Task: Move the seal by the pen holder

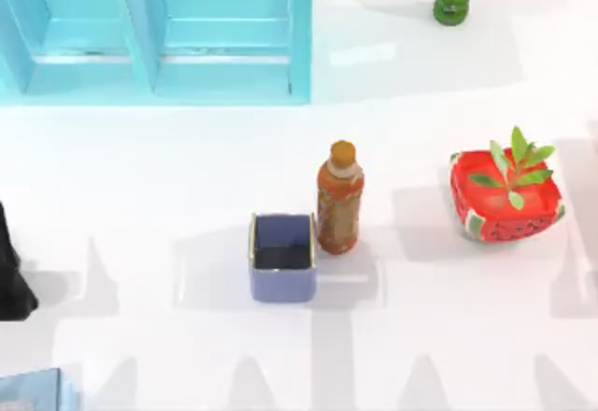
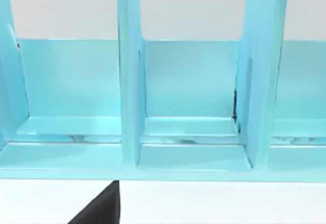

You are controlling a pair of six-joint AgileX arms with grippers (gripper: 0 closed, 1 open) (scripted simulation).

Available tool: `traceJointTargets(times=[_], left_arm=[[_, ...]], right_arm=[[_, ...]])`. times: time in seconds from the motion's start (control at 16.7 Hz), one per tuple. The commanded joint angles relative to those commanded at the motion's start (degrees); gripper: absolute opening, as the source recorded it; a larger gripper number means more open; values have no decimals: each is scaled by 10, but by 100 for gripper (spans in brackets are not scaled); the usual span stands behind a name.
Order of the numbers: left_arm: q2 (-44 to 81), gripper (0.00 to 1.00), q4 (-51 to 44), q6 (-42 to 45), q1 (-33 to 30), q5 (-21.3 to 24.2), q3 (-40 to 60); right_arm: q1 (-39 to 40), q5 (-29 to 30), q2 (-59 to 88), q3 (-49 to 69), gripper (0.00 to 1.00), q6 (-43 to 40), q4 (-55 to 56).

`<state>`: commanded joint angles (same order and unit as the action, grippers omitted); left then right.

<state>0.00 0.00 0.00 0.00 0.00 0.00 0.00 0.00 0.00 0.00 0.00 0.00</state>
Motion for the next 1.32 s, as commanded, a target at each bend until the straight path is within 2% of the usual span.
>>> traceJointTargets(times=[0.24,0.48,1.02,1.32], left_arm=[[19,100,-18,3,2,0,18],[129,100,-113,16,13,0,125],[625,100,-468,59,50,2,503],[846,100,-637,81,69,1,687]], right_arm=[[0,0,0,0,100,0,0],[0,0,0,0,100,0,0],[0,0,0,0,100,0,0],[0,0,0,0,100,0,0]])
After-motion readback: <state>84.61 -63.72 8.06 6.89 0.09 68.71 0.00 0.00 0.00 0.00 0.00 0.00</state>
